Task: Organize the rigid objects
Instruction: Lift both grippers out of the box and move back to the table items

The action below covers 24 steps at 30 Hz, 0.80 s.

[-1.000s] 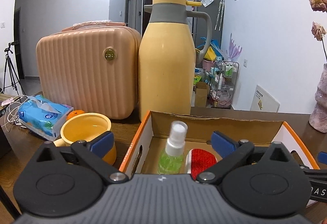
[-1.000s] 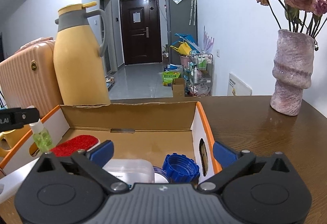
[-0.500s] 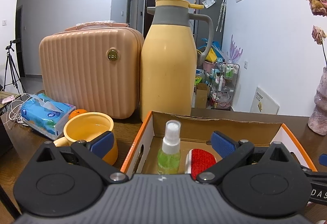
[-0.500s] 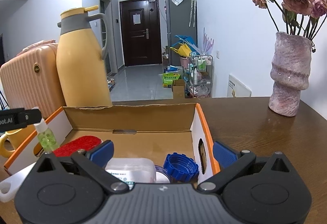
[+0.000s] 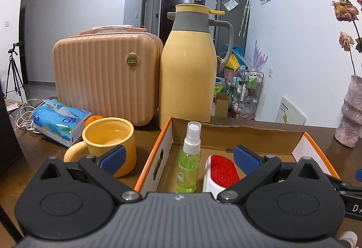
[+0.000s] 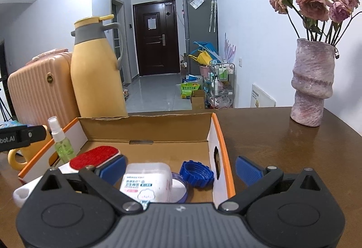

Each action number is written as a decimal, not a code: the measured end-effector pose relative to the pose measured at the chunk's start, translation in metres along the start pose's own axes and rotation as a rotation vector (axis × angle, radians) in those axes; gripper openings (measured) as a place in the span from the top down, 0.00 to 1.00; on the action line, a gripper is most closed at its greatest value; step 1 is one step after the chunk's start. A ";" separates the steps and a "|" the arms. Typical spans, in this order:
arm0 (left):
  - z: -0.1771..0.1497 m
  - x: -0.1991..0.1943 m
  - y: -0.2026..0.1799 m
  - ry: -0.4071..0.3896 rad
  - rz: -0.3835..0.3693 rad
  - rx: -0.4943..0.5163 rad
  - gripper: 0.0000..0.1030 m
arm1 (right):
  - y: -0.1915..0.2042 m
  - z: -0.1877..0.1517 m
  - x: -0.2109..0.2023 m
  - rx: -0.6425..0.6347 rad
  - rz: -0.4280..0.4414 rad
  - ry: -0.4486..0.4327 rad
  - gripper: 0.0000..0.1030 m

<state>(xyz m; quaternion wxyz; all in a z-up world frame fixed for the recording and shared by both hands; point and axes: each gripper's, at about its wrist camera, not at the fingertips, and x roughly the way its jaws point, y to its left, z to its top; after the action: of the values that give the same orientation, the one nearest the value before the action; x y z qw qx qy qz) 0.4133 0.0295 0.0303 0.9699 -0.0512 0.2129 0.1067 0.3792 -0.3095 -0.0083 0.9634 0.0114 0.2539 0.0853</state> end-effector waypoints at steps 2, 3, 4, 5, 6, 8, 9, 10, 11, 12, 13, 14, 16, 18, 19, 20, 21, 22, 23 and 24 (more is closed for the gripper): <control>-0.002 -0.006 0.001 0.000 0.000 -0.001 0.00 | -0.001 -0.002 -0.007 -0.001 0.000 -0.003 0.00; -0.003 -0.009 0.001 0.001 0.001 -0.001 0.00 | -0.001 -0.003 -0.011 -0.003 -0.001 -0.005 0.00; -0.005 -0.012 0.001 0.001 0.001 0.000 0.00 | -0.001 -0.004 -0.014 -0.005 -0.001 -0.007 0.00; -0.006 -0.016 0.001 0.002 0.000 0.001 0.00 | -0.002 -0.006 -0.019 -0.005 -0.001 -0.009 0.00; -0.007 -0.019 0.001 0.002 0.000 0.002 0.00 | -0.002 -0.007 -0.023 -0.005 0.001 -0.011 0.00; -0.010 -0.027 0.002 0.002 -0.007 0.004 0.00 | -0.004 -0.010 -0.031 -0.003 0.002 -0.015 0.00; -0.012 -0.031 0.002 0.001 -0.009 0.006 0.00 | -0.006 -0.011 -0.035 -0.002 0.003 -0.016 0.00; -0.014 -0.035 0.002 0.000 -0.009 0.008 0.00 | -0.007 -0.012 -0.038 -0.002 0.003 -0.016 0.00; -0.015 -0.039 0.002 -0.001 -0.011 0.008 0.00 | -0.008 -0.014 -0.042 -0.002 0.002 -0.017 0.00; -0.017 -0.043 0.003 0.000 -0.014 0.006 0.00 | -0.009 -0.016 -0.046 -0.003 0.001 -0.017 0.00; -0.018 -0.047 0.003 0.001 -0.015 0.006 0.00 | -0.010 -0.018 -0.049 -0.003 0.001 -0.016 0.00; -0.020 -0.050 0.004 0.001 -0.015 0.006 0.00 | -0.011 -0.020 -0.053 -0.003 0.000 -0.015 0.00; -0.023 -0.058 0.004 0.000 -0.019 0.006 0.00 | -0.014 -0.023 -0.059 -0.005 0.000 -0.013 0.00; -0.026 -0.066 0.005 0.002 -0.023 0.005 0.00 | -0.015 -0.027 -0.065 -0.006 -0.002 -0.010 0.00; -0.028 -0.069 0.005 0.002 -0.026 0.005 0.00 | -0.016 -0.029 -0.068 -0.008 -0.002 -0.008 0.00; -0.030 -0.074 0.004 0.001 -0.027 0.007 0.00 | -0.017 -0.031 -0.071 -0.009 -0.002 -0.007 0.00; -0.032 -0.077 0.004 0.001 -0.028 0.008 0.00 | -0.018 -0.034 -0.075 -0.011 -0.002 -0.006 0.00; -0.034 -0.080 0.004 0.001 -0.031 0.009 0.00 | -0.019 -0.036 -0.078 -0.013 -0.002 -0.005 0.00; -0.036 -0.084 0.003 0.002 -0.035 0.009 0.00 | -0.020 -0.039 -0.081 -0.016 -0.001 -0.003 0.00; -0.038 -0.087 0.002 0.003 -0.038 0.010 0.00 | -0.021 -0.041 -0.084 -0.019 -0.001 0.000 0.00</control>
<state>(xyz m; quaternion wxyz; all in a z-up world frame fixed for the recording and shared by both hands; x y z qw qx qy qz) 0.3201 0.0100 0.0331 0.9716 -0.0505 0.2140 0.0869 0.2908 -0.3449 -0.0043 0.9635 0.0024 0.2531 0.0872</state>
